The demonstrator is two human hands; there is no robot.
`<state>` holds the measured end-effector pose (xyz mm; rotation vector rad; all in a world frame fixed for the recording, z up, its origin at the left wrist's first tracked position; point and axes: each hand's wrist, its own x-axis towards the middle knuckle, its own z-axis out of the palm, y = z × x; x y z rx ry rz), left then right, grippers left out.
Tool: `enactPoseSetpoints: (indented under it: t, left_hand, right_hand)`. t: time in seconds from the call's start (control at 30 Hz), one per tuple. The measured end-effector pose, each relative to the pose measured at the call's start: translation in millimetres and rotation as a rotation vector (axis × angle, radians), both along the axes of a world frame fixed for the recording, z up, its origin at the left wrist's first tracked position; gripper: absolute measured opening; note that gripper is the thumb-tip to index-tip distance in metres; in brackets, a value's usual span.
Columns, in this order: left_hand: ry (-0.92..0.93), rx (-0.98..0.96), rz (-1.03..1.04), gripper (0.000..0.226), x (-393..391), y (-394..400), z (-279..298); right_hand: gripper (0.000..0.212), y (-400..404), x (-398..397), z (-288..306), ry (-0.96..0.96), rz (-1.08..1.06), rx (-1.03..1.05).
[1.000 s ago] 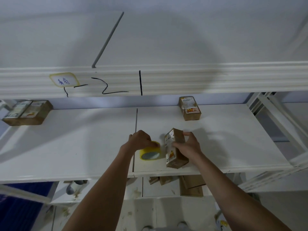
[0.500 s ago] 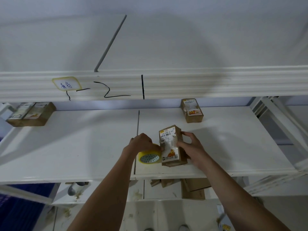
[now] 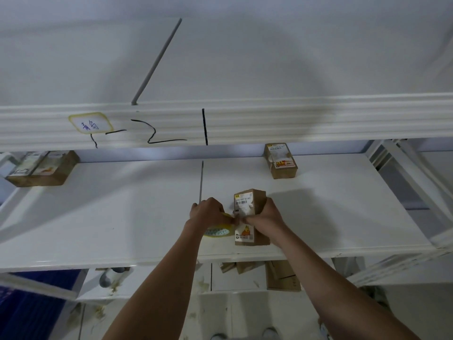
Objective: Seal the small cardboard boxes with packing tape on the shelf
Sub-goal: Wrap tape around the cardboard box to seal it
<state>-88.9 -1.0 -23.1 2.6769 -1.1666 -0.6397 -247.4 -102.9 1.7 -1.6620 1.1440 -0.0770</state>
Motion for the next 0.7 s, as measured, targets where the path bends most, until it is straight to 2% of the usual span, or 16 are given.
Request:
enactPoseSetpoints:
  t: [0.17, 0.27, 0.37, 0.47, 0.57, 0.7]
  left_hand:
    - [0.11, -0.001, -0.017, 0.053, 10, 6, 6]
    - [0.283, -0.063, 0.009, 0.041, 23, 12, 3]
    - [0.397, -0.142, 0.057, 0.042, 30, 18, 2]
    - [0.335, -0.156, 0.075, 0.048, 28, 18, 6]
    - [0.078, -0.036, 0.045, 0.06, 26, 17, 15]
    - [0.102, 0.049, 0.057, 0.066, 27, 16, 17]
  right_hand:
    - [0.053, -14, -7, 1, -0.039, -0.024, 0.092]
    - [0.056, -26, -8, 0, -0.052, -0.031, 0.123]
    - [0.056, -33, -10, 0, -0.055, -0.016, 0.168]
    - [0.056, -35, -12, 5, -0.089, -0.015, 0.211]
    - [0.058, -37, -11, 12, -0.115, -0.006, 0.223]
    - [0.061, -38, -12, 20, -0.181, 0.021, 0.258]
